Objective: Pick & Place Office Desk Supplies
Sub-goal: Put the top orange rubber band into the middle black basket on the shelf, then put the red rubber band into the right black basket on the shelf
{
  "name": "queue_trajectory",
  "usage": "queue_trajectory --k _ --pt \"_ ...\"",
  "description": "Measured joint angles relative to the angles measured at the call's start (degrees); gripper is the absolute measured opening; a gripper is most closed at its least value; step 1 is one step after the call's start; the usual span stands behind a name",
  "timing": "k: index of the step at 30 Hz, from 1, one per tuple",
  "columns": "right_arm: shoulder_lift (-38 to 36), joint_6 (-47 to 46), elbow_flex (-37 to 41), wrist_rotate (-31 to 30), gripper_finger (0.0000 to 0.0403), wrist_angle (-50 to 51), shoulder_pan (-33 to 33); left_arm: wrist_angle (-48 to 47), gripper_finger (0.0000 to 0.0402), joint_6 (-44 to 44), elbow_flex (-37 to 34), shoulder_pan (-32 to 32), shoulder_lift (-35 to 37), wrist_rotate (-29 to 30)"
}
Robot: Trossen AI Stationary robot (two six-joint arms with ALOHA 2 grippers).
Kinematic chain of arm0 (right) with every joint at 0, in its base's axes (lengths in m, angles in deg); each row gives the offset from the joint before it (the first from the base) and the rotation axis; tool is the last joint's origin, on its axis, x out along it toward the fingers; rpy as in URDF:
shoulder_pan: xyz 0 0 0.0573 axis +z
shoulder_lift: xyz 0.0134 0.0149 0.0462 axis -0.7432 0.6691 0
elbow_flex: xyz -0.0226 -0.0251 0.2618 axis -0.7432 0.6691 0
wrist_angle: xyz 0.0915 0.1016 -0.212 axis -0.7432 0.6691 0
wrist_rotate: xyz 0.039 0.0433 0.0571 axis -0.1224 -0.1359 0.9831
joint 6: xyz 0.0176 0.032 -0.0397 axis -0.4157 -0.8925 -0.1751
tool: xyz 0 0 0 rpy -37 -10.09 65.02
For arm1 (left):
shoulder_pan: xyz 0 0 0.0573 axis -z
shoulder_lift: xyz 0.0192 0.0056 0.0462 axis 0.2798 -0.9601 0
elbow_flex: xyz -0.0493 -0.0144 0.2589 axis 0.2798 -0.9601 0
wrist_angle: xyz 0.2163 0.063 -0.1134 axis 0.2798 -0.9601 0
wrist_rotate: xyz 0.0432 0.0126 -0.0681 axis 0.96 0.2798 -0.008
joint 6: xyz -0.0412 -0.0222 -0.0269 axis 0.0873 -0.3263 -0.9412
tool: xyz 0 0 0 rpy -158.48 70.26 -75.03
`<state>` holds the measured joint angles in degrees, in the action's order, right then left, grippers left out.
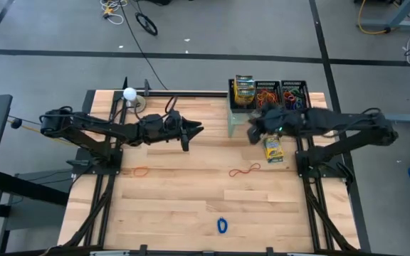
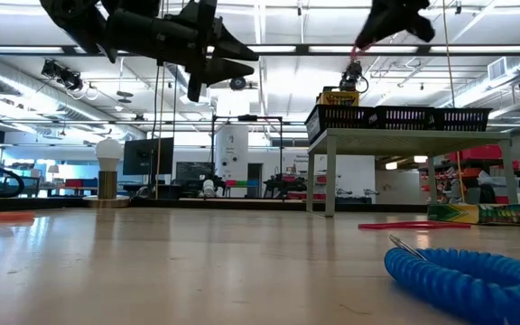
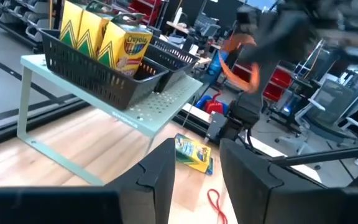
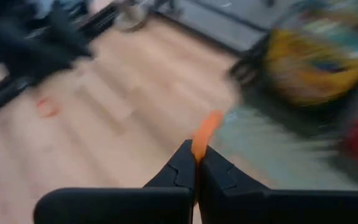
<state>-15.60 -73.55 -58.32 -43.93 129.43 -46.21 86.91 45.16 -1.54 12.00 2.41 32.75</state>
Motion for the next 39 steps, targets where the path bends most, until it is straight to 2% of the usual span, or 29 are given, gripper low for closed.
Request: queue_trajectory --k 5,11,19,29,39 --pt "-2.4 1.8 -3.2 -4.0 0.0004 9.4 -7.7 -0.9 0.0133 0.2 0.0 0.2 0.0 -0.1" --pt "-2.0 7.8 -3.3 -4.1 0.0004 11.8 -21.9 -1.7 0.0132 -1.1 0.0 0.1 0.0 0.0" --pt "3.7 16.6 -3.3 1.7 0.0004 9.0 -36.6 -1.7 0.0132 -1.2 0.0 0.2 0.0 0.0" --pt "11.5 16.0 -3.3 9.3 0.0013 8.7 -41.8 -1.8 0.0132 -1.2 0.0 0.2 0.0 0.0" --pt "8.1 14.6 -3.3 9.4 0.0113 9.3 -41.9 -2.5 0.0132 -1.2 0.0 0.2 -0.1 0.0"
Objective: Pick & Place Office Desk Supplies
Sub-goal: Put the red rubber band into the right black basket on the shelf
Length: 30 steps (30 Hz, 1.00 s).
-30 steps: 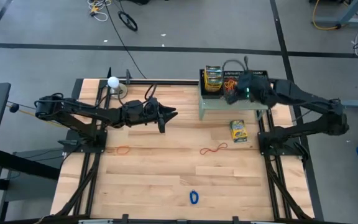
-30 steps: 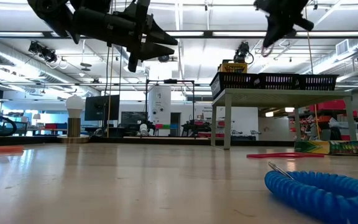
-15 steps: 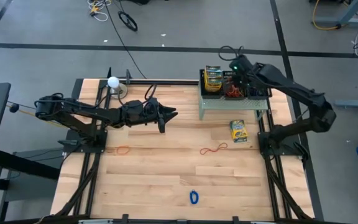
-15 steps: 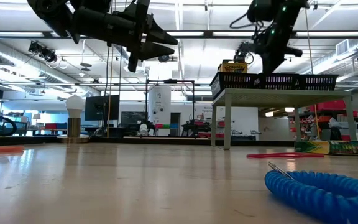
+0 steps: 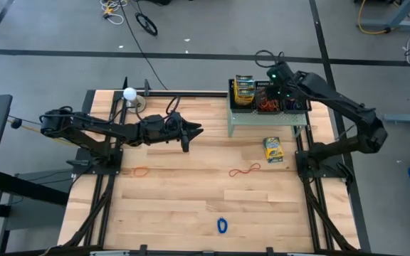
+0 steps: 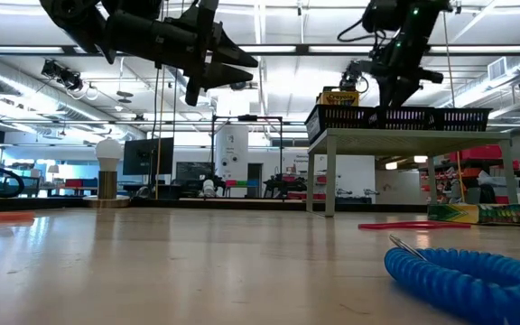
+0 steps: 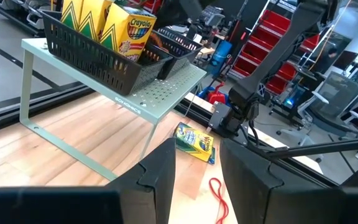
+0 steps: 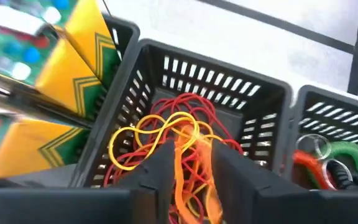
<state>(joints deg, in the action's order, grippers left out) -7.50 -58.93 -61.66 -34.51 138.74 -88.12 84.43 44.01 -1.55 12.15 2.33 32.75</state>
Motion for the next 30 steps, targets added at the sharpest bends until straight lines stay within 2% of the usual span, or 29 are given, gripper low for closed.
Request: queue_trajectory --k 9,13,16,21,26,30 --pt "-8.2 3.0 0.0 0.1 0.0169 0.0 0.4 0.0 0.0132 0.0 0.0 0.0 0.0 0.0" --pt "-11.9 6.8 0.0 5.8 0.0168 0.0 2.9 -0.2 0.0132 0.0 0.0 0.0 0.0 0.4" --pt "-14.3 9.3 0.0 10.2 0.0146 0.8 7.1 -1.6 0.0123 0.4 0.0 0.0 0.0 0.4" --pt "-18.4 12.0 2.5 9.6 0.0083 1.1 17.2 -5.6 0.0076 0.9 -0.3 0.4 0.0 0.6" --pt "-23.1 7.5 13.1 9.5 0.0014 -10.6 27.0 -5.6 0.0011 4.3 -2.0 2.2 0.0 0.3" --pt "-23.8 2.9 20.8 12.4 0.0013 -17.4 34.9 -5.8 0.0008 3.8 -3.2 3.6 0.0 -0.1"
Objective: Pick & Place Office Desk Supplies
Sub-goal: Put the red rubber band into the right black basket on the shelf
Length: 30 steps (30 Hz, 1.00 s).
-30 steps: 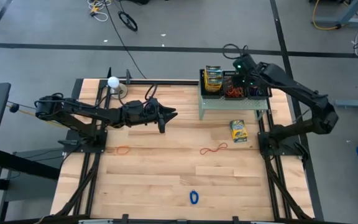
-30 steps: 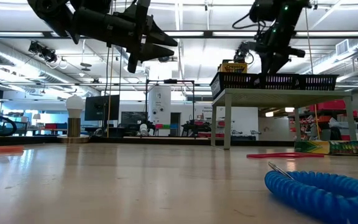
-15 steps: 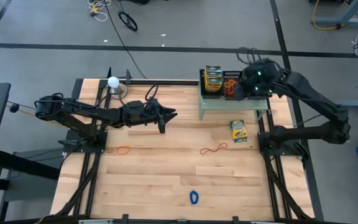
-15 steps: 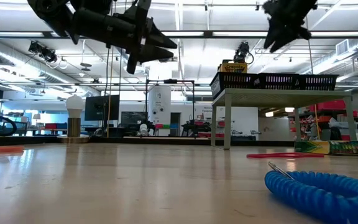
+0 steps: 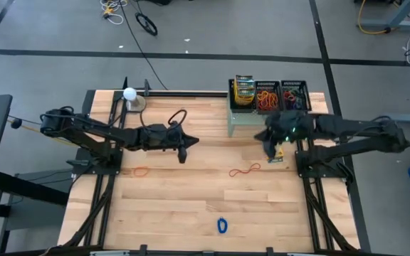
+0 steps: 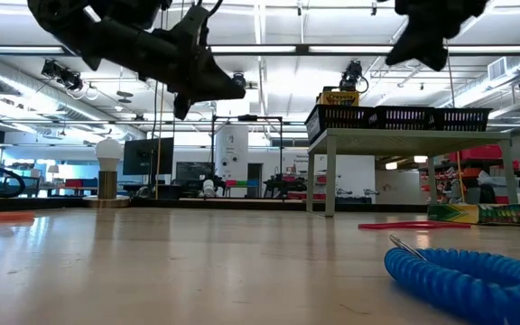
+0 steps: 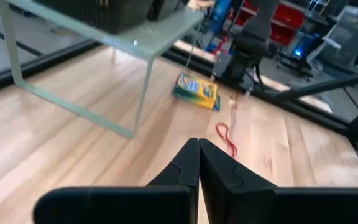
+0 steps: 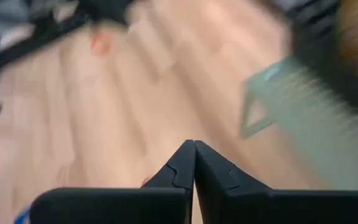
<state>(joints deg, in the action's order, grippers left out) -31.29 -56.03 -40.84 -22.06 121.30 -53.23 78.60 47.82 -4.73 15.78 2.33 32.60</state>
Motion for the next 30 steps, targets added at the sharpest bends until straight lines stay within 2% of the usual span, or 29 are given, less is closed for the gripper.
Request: queue_trajectory --k 7,12,20,25,30 --pt "5.2 -0.5 3.2 -0.4 0.0025 -0.8 15.8 -1.5 0.0009 -1.6 -0.1 0.9 0.0 0.1" --pt "12.9 1.1 3.2 -1.5 0.0053 0.3 21.5 -1.6 0.0009 -2.4 -0.1 0.8 0.0 0.2" --pt "26.0 11.1 3.2 -0.2 0.0129 1.6 19.8 -1.8 0.0009 -3.3 -0.1 0.8 0.0 0.2" --pt "33.5 17.4 3.2 1.1 0.0136 -1.2 17.9 -1.9 0.0009 -3.4 -0.1 0.8 0.0 0.2" --pt "39.1 20.9 3.2 1.1 0.0119 -4.2 16.8 -1.9 0.0009 -3.4 -0.1 0.9 0.0 0.1"
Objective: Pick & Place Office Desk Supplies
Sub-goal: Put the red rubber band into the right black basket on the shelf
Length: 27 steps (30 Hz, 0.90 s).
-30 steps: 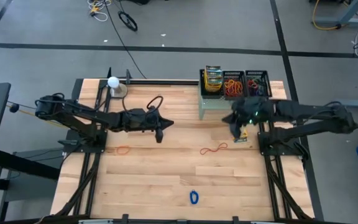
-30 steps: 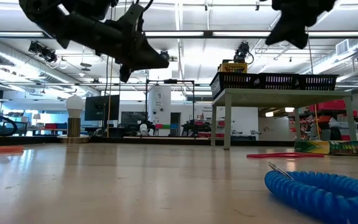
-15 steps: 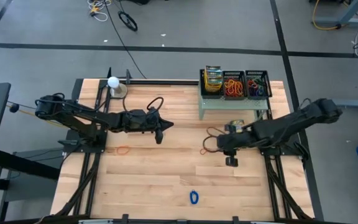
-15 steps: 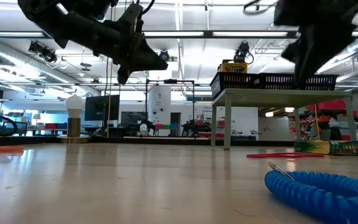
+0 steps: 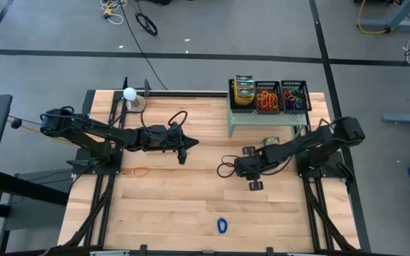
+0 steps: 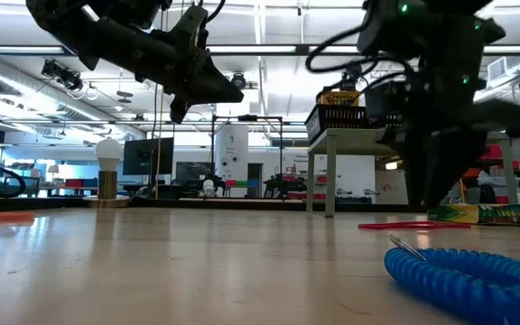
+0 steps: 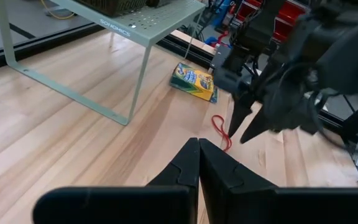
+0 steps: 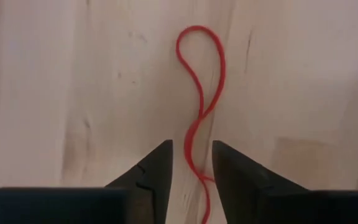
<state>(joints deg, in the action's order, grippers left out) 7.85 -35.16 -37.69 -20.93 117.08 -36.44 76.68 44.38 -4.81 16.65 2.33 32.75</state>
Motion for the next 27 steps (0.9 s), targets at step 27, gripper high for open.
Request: queue_trajectory --k 27 --pt "-0.9 -4.5 -2.1 3.7 0.0004 4.5 -0.1 0.0 0.0009 -0.4 0.0 0.0 0.0 0.0"
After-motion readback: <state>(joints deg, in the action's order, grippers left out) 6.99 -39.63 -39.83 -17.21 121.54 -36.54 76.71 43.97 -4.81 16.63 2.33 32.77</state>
